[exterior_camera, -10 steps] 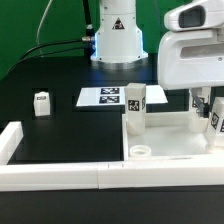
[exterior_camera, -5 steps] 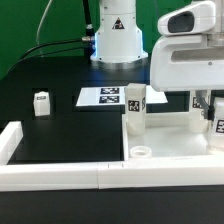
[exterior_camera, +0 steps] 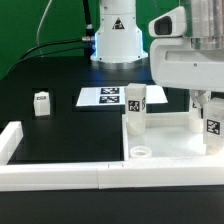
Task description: Assemble square table
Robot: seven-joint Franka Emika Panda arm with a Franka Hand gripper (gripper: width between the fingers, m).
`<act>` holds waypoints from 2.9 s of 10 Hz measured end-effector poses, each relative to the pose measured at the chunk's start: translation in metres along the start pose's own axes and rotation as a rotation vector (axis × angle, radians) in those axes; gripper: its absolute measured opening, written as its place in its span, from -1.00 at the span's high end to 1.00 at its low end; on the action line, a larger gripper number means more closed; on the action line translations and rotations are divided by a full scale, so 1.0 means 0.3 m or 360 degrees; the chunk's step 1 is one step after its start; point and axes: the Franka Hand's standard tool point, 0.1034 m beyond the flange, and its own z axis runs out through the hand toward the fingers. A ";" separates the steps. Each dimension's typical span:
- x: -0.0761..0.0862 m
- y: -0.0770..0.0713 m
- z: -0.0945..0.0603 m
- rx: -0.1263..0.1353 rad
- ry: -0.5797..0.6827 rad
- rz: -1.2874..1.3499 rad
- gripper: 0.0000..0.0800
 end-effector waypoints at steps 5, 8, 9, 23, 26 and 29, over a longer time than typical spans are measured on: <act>-0.045 -0.026 0.007 -0.0043 -0.0059 0.0472 0.28; 0.019 -0.001 0.002 -0.0019 -0.0053 -0.0243 -0.49; 0.038 0.007 0.000 -0.0015 -0.0050 -0.0406 -0.49; 0.031 0.002 -0.001 -0.0038 -0.0048 -0.0112 0.29; 0.016 0.004 0.002 -0.0019 -0.0059 0.0799 0.29; 0.021 -0.001 0.003 0.0008 -0.0113 0.1143 0.28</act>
Offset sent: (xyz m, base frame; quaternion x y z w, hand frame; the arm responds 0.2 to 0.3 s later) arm -0.0080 -0.0022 -0.0021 -0.0067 0.0661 0.0653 0.9956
